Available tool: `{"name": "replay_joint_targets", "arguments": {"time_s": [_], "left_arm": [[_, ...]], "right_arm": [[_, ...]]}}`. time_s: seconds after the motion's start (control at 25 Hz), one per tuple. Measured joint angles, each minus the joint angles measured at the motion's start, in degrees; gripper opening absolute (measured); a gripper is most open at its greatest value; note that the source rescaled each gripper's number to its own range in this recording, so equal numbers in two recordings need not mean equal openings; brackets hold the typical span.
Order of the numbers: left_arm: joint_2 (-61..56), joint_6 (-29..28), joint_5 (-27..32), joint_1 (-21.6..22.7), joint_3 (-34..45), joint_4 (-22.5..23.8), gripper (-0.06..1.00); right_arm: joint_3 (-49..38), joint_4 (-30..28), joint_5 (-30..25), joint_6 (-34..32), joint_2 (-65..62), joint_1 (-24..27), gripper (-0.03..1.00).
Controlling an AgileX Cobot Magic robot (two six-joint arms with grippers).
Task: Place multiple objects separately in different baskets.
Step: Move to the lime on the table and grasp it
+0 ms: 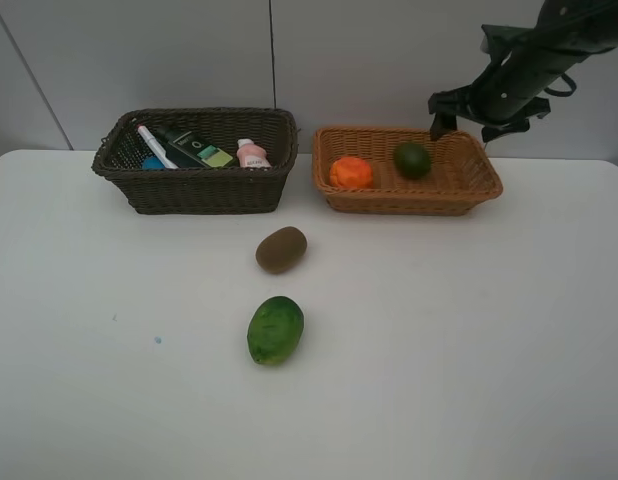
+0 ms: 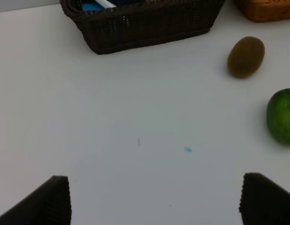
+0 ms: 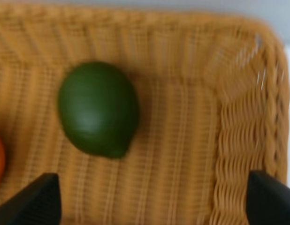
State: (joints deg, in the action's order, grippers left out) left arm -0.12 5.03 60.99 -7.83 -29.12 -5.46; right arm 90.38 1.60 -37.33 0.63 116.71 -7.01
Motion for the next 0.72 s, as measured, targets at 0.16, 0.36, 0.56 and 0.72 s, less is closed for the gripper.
{"name": "replay_joint_targets", "arguments": {"time_s": [0.16,0.36,0.56,0.72], "left_arm": [[0.00,0.00,0.00,0.00,0.00,0.00,0.96],[0.00,0.00,0.00,0.00,0.00,0.00,0.96],[0.00,0.00,0.00,0.00,0.00,0.00,0.96],[0.00,0.00,0.00,0.00,0.00,0.00,0.96]], "right_arm": [[0.00,-0.16,-8.73,-0.18,-1.91,-2.12,0.98],[0.00,-0.32,-18.97,-1.93,-6.11,-9.23,0.98],[0.00,-1.17,-26.71,-2.74,-6.97,-20.18,0.98],[0.00,-1.90,-27.13,-3.86,-6.97,-30.23,0.98]]}}
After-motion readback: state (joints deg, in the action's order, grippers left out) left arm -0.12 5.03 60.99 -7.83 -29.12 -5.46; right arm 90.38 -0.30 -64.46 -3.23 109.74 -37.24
